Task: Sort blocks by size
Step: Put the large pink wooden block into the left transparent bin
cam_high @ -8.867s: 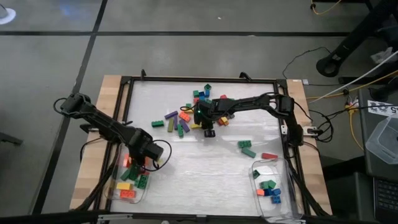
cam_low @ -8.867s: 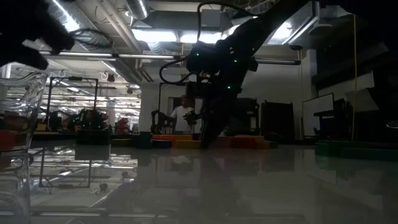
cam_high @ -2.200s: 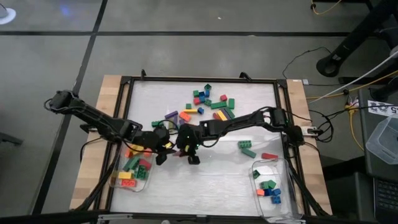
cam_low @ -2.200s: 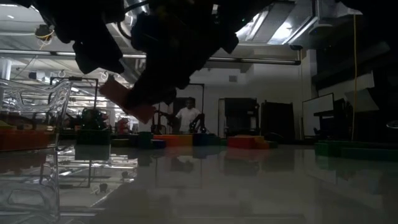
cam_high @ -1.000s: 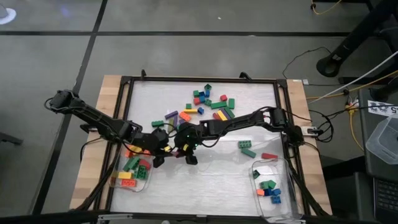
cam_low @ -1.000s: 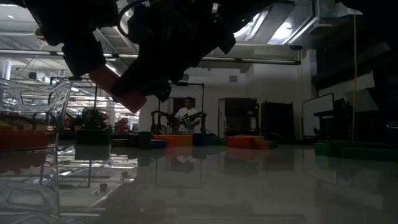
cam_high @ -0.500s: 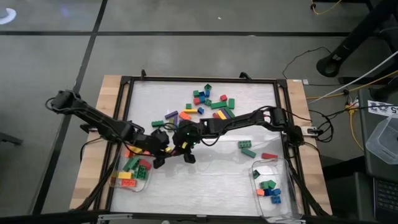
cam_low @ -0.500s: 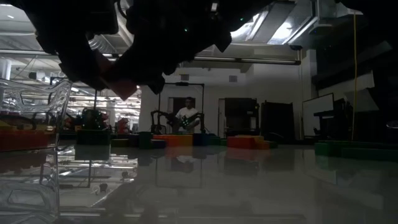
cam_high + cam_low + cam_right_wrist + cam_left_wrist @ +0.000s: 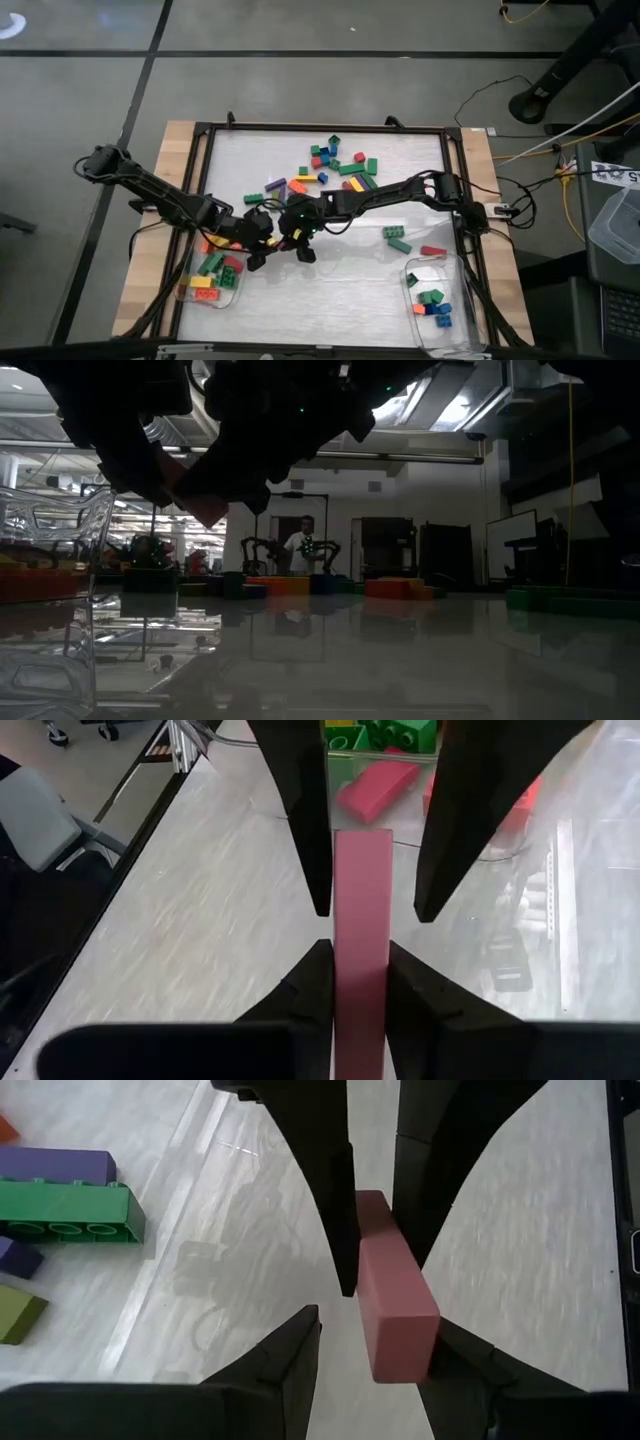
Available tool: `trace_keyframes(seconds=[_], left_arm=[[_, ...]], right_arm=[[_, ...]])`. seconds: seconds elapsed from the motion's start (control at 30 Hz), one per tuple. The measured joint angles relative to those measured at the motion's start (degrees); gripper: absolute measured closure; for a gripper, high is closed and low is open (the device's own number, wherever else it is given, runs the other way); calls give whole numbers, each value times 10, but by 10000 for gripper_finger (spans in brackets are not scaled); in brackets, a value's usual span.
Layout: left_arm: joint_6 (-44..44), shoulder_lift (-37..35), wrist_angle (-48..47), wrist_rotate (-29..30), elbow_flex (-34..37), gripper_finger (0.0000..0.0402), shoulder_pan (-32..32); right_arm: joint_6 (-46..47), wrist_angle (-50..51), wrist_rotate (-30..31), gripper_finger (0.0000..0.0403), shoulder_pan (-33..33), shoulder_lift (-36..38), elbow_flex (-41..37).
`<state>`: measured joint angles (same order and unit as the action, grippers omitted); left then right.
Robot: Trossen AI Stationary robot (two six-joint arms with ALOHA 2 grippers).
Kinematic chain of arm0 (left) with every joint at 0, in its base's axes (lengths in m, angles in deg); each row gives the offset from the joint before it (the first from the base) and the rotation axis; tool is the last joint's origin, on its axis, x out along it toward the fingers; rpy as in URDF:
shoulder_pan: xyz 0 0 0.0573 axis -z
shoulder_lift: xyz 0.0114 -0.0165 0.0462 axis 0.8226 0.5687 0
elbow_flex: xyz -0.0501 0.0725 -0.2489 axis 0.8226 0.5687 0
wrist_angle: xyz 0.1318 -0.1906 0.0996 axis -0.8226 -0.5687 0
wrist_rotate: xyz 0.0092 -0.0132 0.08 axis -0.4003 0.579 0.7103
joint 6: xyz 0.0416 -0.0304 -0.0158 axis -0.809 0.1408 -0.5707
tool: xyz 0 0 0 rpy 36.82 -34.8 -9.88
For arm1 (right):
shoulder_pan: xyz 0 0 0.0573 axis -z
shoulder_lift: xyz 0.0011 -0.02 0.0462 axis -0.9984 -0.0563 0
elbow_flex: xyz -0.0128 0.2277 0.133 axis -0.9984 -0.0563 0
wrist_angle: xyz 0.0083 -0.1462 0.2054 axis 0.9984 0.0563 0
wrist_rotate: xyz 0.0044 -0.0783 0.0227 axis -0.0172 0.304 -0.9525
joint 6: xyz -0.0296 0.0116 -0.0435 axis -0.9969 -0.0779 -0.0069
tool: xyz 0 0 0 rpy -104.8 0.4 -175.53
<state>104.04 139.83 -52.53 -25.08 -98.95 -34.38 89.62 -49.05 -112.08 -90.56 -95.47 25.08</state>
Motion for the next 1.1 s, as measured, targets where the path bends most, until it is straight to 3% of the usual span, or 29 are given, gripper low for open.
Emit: trace_keyframes(seconds=[0.13,0.3,0.53,0.83,1.0,1.1], left_arm=[[0,0,4,0,0,288,0],[-9,0,5,1,0,362,0],[-9,0,4,1,0,364,1],[-29,-1,-10,-25,-7,364,1],[-44,-26,-62,-58,-31,364,3],[-59,-56,-122,-113,-52,364,5]], right_arm=[[0,0,3,338,0,0,0],[2,2,8,338,1,0,0],[0,2,13,330,0,0,0],[0,8,12,223,0,0,0],[0,97,10,191,11,23,6],[-6,190,14,187,20,37,31]])
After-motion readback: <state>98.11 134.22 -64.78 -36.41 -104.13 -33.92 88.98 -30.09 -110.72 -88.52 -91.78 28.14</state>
